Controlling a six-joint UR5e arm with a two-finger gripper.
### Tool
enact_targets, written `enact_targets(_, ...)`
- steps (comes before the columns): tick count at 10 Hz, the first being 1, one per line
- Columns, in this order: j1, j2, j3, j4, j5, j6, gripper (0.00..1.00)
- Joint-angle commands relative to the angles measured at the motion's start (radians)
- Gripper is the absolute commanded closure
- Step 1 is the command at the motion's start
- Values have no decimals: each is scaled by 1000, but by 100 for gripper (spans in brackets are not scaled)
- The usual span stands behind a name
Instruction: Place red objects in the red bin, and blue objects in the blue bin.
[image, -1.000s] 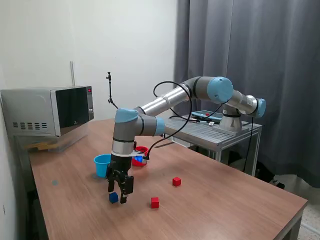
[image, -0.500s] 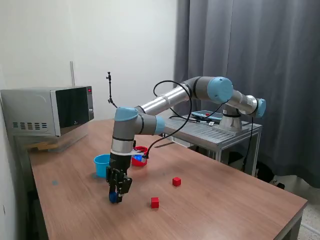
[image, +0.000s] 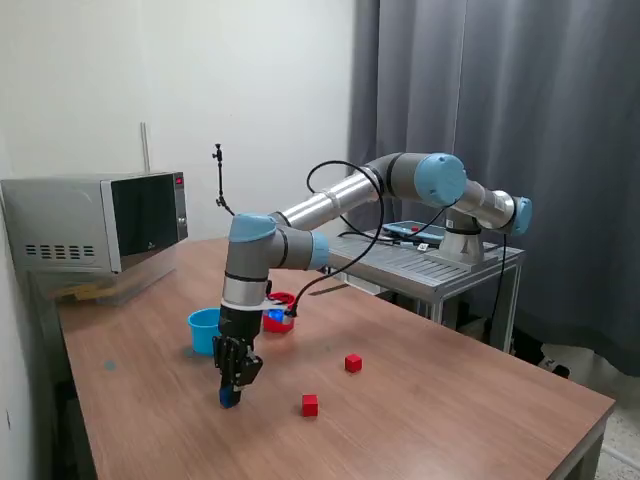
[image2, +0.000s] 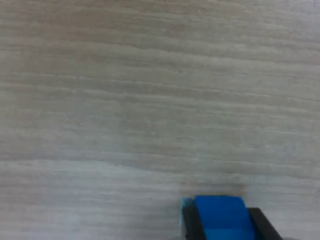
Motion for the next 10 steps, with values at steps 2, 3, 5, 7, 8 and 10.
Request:
enact_targets(2, -5, -81, 43, 0, -23, 11, 100)
enact_targets(3, -14, -166, 133, 0, -82, 11, 100)
enact_targets(5, -57, -265, 289, 2, -103, 26, 100)
enact_targets(7, -87, -342, 372, 5, -137, 38, 100)
enact_targets(8, -90, -353, 381, 6, -161, 40, 100)
enact_targets(10, -124, -368, 380, 8, -166, 57, 100)
